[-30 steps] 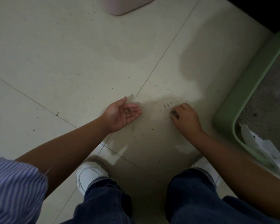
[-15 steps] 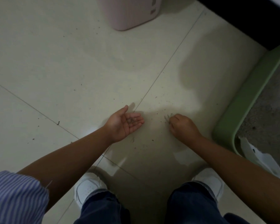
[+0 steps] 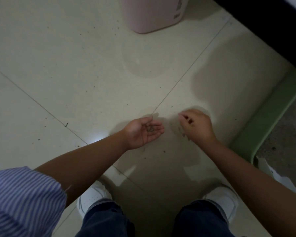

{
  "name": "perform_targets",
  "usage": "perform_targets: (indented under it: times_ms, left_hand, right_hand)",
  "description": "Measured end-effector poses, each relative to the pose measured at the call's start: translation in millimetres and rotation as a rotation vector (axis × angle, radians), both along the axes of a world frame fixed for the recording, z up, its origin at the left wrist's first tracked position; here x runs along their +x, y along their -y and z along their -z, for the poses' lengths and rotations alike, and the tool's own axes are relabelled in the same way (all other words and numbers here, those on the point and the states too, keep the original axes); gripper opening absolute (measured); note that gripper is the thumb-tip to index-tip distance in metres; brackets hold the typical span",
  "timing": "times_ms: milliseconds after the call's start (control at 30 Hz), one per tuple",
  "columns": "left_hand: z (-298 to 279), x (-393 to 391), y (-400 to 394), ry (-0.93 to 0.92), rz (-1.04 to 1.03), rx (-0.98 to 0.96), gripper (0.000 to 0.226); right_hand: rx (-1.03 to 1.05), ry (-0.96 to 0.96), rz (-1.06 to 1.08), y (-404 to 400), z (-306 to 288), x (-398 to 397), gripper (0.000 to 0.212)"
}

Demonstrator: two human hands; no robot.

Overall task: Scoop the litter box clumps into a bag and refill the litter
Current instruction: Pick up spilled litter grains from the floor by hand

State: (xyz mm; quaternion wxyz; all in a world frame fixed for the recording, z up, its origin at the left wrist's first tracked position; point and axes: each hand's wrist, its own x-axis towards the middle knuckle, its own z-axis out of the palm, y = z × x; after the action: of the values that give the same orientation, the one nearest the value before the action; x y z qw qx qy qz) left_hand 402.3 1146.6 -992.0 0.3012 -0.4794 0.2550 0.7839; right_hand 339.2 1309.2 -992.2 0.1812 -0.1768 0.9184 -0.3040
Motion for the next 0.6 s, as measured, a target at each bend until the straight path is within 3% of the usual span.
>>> perform_targets:
  times_ms: [67, 333, 433, 533, 600]
  left_hand:
    - [0.1, 1.8, 7.0, 0.001, -0.038, -0.014, 0.058]
    - [-11.9, 27.5, 49.7, 0.026, -0.126, -0.116, 0.063]
    - [-8.1, 36.4, 59.6, 0.063, -0.208, -0.153, 0.063]
    - [-1.5, 41.9, 63.4, 0.068, -0.286, -0.143, 0.064]
    - [1.9, 42.4, 65.8, 0.061, -0.312, -0.123, 0.065]
  right_hand:
    - [0.014, 0.023, -0.014, 7.8, 6.1, -21.7, 0.054]
    - [0.259, 0.083, -0.334, 61.6, 34.5, -102.6, 0.061]
    - [0.362, 0.072, -0.581, 60.4, 42.4, -84.2, 0.069]
    - [0.313, -0.028, -0.904, 32.6, 42.5, -52.6, 0.088]
    - [0.316, -0.052, -1.078, 6.9, 39.0, -41.2, 0.078]
